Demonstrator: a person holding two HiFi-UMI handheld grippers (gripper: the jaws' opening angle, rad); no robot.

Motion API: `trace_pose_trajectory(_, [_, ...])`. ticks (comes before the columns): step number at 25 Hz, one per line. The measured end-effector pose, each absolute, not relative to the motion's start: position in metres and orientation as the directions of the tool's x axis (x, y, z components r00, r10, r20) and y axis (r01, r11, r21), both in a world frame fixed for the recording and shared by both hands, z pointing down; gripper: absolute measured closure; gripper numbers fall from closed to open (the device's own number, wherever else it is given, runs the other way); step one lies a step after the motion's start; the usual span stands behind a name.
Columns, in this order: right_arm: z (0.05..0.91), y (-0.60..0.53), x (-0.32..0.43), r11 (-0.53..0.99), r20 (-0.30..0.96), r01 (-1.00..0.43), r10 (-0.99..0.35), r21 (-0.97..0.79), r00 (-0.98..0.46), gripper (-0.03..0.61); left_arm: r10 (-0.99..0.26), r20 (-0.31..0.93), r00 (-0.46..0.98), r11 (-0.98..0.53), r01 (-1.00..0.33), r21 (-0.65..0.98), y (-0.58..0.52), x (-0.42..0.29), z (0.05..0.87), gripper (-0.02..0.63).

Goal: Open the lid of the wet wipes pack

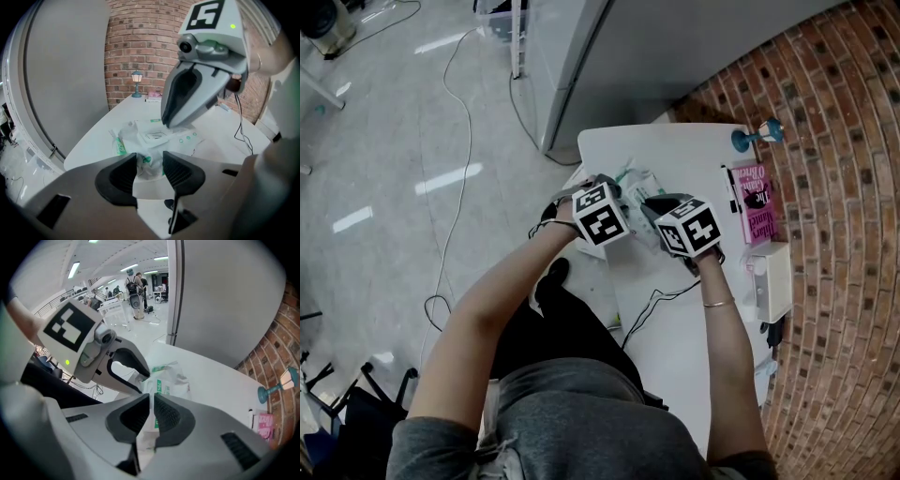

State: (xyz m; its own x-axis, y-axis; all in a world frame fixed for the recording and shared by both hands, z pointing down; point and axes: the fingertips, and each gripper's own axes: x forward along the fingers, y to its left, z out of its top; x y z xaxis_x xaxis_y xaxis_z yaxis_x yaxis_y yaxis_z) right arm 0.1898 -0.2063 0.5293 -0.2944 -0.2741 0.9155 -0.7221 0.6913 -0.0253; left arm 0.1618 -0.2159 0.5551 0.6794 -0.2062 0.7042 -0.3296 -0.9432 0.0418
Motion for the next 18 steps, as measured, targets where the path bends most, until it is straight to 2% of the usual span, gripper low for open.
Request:
trace_pose_trajectory(3, [0.507, -0.221, 0.216, 0.67, 0.911, -0.742, -0.329, 0.039, -0.25, 0.566, -0.209, 0.709, 0.674, -0.946, -0.323, 0.029, -0.216, 0.159, 0.557, 0.428])
trace_pose_trajectory(18, [0.512, -0.242, 0.24, 0.622, 0.904, -0.78, -0.367, 0.064, -0.218, 0.563, -0.215, 0.707, 0.674, -0.941, -0.336, 0.033, -0.216, 0.162, 0.556, 0.43])
